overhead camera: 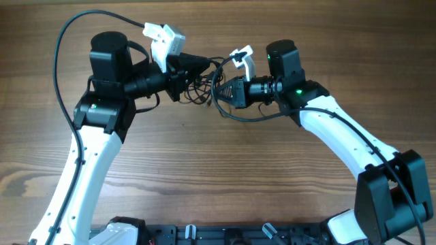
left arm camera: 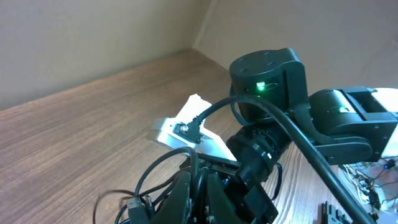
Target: Untangle cables
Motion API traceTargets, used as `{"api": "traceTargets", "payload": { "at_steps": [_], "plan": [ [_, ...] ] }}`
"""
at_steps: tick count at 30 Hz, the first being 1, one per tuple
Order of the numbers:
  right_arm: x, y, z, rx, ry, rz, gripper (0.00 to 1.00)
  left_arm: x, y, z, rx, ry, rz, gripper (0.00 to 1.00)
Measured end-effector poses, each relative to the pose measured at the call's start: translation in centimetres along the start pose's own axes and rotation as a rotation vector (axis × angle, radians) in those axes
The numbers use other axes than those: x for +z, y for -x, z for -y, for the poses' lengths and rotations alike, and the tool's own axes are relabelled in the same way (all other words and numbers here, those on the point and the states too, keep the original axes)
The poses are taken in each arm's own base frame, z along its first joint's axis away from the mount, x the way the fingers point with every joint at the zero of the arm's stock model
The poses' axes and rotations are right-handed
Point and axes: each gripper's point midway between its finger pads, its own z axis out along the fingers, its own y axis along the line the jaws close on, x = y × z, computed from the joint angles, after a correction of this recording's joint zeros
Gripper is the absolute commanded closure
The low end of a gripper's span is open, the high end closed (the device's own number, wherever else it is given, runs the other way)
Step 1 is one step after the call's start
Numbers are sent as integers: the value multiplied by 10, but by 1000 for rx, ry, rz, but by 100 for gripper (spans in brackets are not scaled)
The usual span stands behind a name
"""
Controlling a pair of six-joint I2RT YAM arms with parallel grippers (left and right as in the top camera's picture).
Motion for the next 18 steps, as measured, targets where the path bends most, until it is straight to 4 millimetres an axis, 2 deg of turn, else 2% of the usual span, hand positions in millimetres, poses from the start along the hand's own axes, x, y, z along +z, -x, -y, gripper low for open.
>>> {"api": "traceTargets", "payload": {
  "at_steps": [9,18],
  "plan": [
    [-3,4,24,90,-148,42,95,1,-4,-24,-13,126,-11,96],
    [-8,10,34,99,-191,72,95,1,-13,-52,-19,260,-40,96]
  ]
}}
